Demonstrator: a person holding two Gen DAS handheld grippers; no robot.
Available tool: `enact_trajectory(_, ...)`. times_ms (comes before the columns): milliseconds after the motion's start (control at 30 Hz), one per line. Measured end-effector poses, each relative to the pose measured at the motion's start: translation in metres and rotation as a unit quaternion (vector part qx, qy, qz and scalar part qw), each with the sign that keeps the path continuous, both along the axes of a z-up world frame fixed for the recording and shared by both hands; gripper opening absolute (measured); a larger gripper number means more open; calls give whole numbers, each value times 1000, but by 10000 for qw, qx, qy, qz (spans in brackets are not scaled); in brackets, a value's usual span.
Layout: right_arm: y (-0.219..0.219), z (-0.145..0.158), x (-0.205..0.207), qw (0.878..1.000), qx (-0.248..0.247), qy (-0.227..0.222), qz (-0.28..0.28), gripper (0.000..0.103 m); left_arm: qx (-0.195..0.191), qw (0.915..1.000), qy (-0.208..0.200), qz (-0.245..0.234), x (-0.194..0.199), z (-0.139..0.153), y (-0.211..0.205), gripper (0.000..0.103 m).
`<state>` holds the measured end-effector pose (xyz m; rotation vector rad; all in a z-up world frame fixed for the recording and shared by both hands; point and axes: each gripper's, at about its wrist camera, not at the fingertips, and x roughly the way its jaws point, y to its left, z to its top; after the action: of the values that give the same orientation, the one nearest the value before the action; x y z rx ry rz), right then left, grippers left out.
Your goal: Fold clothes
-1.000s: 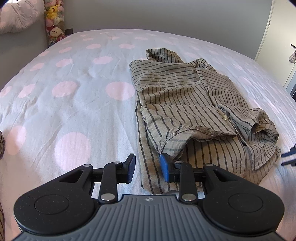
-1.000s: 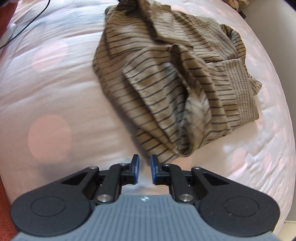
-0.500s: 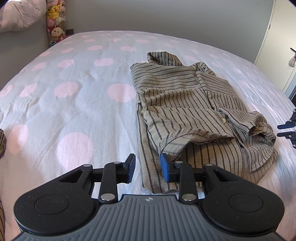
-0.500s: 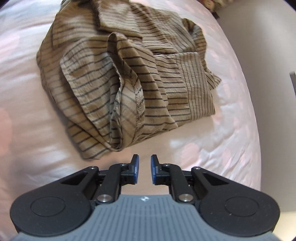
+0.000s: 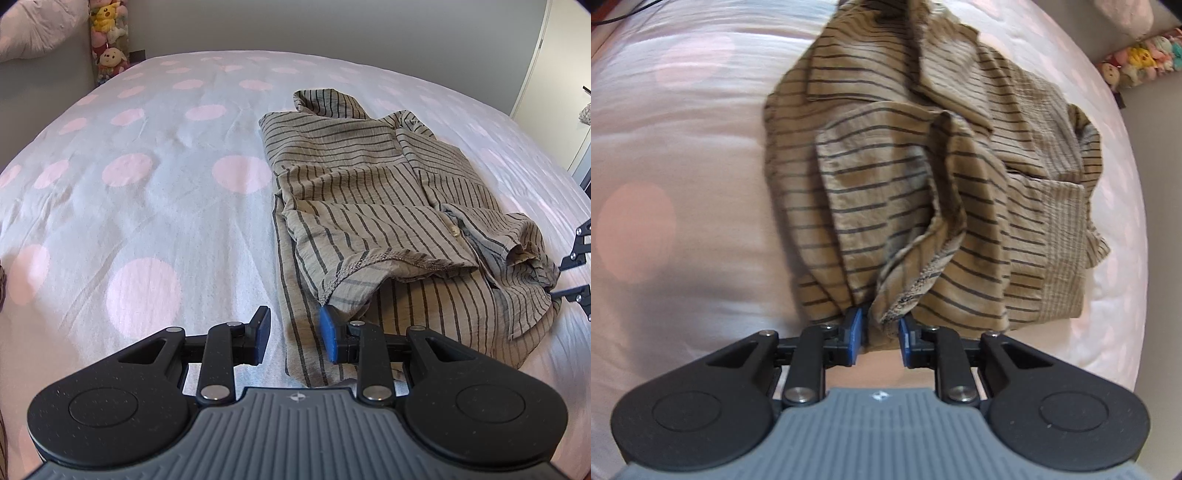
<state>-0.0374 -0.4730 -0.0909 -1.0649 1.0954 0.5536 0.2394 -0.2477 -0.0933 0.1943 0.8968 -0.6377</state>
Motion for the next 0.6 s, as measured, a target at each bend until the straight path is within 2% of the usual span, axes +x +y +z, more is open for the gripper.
enact_trajectory(67,1,-1,-2,9999,-124,36,-53,10,0,10000,-2,14,0,0,1,27)
enact_trajectory(267,1,13,-10,9994,-212,48,-261,11,-65,10000,-35,13,-2,4,2,27)
enact_trajectory(400,3,7,-8,9993,-299,68,-225,11,-117,9999,-69,-3,-4,7,4,27)
enact_trajectory(600,6,-17,-12,9932,-1114,68,317,11,-238,9997,-83,54,-3,11,11,27)
